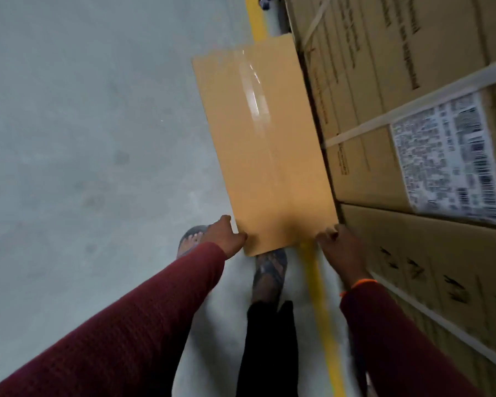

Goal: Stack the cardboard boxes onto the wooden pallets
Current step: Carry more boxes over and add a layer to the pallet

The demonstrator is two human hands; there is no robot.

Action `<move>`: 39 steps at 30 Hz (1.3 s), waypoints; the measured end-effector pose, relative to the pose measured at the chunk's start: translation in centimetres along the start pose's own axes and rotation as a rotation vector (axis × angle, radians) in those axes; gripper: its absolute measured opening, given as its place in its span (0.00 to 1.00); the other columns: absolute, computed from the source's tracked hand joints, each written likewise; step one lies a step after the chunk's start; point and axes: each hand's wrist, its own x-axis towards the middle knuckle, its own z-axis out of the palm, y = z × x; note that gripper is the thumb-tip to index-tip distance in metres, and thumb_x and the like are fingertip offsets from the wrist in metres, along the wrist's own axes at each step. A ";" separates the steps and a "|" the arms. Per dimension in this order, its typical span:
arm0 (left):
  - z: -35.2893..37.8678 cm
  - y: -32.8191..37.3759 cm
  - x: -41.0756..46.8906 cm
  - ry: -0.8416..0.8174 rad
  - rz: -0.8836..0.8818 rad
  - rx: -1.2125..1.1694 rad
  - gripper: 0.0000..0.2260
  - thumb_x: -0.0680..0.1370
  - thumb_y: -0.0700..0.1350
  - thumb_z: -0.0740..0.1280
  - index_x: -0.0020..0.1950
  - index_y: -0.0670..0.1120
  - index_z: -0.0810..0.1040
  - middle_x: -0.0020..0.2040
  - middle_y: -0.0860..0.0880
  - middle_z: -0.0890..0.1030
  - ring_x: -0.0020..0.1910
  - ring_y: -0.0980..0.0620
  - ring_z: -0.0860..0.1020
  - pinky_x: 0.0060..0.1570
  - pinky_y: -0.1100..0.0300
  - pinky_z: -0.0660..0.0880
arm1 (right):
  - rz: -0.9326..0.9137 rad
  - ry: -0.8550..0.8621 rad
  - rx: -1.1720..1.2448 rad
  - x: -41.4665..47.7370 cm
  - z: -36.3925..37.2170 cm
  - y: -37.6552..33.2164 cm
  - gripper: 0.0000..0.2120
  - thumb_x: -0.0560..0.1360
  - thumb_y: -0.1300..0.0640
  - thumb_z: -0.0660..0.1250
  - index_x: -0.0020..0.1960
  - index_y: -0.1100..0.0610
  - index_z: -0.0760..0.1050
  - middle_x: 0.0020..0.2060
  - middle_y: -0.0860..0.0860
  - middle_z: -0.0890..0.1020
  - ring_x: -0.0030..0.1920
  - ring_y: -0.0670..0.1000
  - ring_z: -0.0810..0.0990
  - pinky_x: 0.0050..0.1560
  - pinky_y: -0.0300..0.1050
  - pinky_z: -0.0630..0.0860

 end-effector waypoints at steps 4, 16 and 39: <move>3.8 -2.7 7.8 -0.011 -0.118 -0.304 0.40 0.77 0.60 0.69 0.82 0.44 0.57 0.78 0.43 0.67 0.75 0.43 0.68 0.74 0.51 0.65 | -0.026 0.016 -0.074 8.2 3.2 1.3 0.35 0.73 0.46 0.75 0.68 0.67 0.67 0.63 0.67 0.75 0.64 0.67 0.75 0.62 0.55 0.72; -1.9 -3.3 -8.6 0.369 0.151 -0.899 0.24 0.78 0.49 0.72 0.73 0.58 0.73 0.59 0.61 0.83 0.54 0.64 0.82 0.51 0.70 0.77 | -0.335 0.030 0.383 -4.1 -2.6 -5.7 0.27 0.72 0.38 0.74 0.61 0.53 0.71 0.54 0.49 0.80 0.53 0.48 0.81 0.48 0.45 0.80; 0.4 -40.5 -76.6 0.956 0.216 -1.283 0.17 0.80 0.49 0.69 0.68 0.58 0.77 0.50 0.68 0.84 0.48 0.70 0.80 0.53 0.65 0.70 | -0.771 -0.515 0.387 -73.8 -3.2 -4.0 0.11 0.80 0.57 0.69 0.60 0.61 0.77 0.47 0.52 0.83 0.40 0.36 0.81 0.37 0.28 0.74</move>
